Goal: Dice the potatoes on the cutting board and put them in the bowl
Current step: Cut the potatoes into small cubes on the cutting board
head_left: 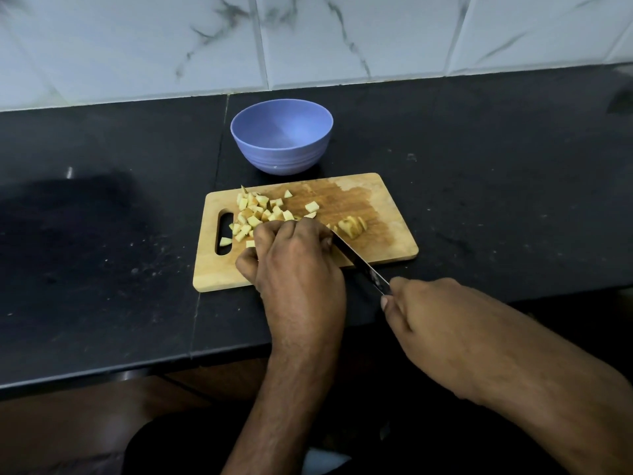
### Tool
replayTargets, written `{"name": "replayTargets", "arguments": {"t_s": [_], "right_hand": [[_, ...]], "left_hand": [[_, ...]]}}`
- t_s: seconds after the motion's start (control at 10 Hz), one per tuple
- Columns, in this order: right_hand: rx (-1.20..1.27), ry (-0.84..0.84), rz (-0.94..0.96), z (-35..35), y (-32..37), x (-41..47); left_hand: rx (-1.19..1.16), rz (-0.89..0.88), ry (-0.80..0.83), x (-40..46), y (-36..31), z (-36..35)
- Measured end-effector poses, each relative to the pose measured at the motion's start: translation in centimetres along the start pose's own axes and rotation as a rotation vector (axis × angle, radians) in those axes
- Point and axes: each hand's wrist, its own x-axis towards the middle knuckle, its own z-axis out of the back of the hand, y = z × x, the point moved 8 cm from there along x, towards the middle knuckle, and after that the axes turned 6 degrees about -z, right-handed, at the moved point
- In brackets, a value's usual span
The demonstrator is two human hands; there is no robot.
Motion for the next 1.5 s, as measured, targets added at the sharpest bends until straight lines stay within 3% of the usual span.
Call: {"name": "replayTargets", "arguments": {"t_s": [0.4, 0.9, 1.1, 1.3, 1.5], "right_hand": [[-0.050, 0.016, -0.066, 1.4, -0.9, -2.7], [0.024, -0.172, 0.017, 0.3, 0.1, -0.6], [-0.083, -0.273, -0.028, -1.0, -0.8, 0.8], [-0.101, -0.176, -0.092, -1.9, -1.6, 1.8], [-0.041, -0.112, 0.000, -2.0, -1.9, 0.4]], "left_hand": [[0.009, 0.048, 0.035, 0.1, 0.3, -0.3], [0.047, 0.034, 0.069, 0.2, 0.0, -0.3], [0.083, 0.037, 0.087, 0.4, 0.1, -0.5], [0.048, 0.044, 0.073, 0.3, 0.1, -0.4], [0.014, 0.064, 0.054, 0.1, 0.3, -0.3]]}}
